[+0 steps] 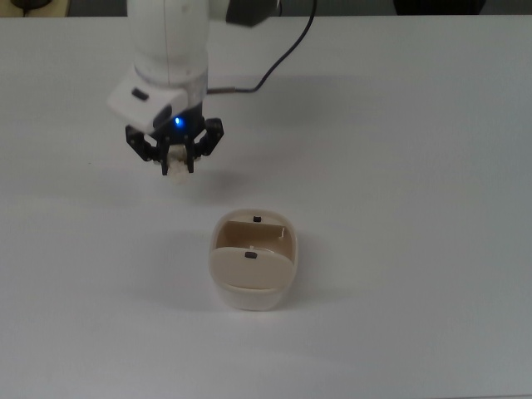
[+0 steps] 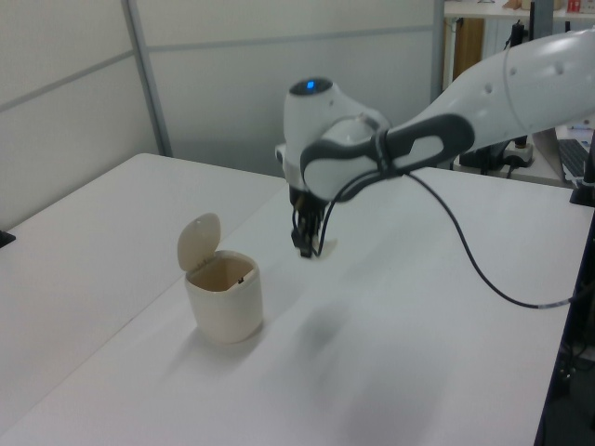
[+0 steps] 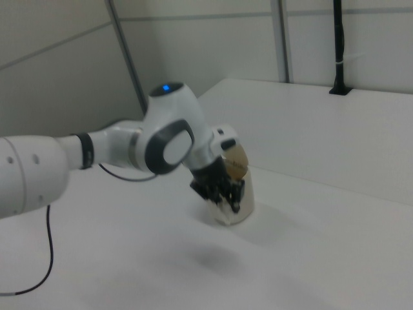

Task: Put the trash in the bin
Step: 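Lift the paper ball and carry it over the cream bin opening, then open the gripper to drop the paper ball into the bin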

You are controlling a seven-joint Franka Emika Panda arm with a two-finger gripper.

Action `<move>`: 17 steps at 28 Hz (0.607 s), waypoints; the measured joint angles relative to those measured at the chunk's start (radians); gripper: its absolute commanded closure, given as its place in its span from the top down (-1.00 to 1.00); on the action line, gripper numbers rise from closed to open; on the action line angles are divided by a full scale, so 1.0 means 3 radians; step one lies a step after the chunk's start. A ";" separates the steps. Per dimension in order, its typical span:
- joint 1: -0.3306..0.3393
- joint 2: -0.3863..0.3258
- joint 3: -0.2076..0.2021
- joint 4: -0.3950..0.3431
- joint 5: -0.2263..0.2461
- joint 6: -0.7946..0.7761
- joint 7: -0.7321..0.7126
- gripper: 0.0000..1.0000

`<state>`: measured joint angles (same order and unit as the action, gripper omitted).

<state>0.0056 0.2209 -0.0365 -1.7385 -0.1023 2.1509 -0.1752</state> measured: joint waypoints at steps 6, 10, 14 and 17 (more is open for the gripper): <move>0.0010 -0.0097 0.0104 0.0191 0.0203 0.0174 0.0000 -0.06; 0.0077 -0.0029 0.0130 0.0190 0.0264 0.0548 0.0001 -0.06; 0.0165 0.0155 0.0130 0.0186 0.0267 0.1030 0.0006 0.31; 0.0216 0.0299 0.0131 0.0185 0.0268 0.1330 0.0035 0.68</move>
<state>0.0705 0.3107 0.0028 -1.6829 -0.0219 2.5499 -0.1648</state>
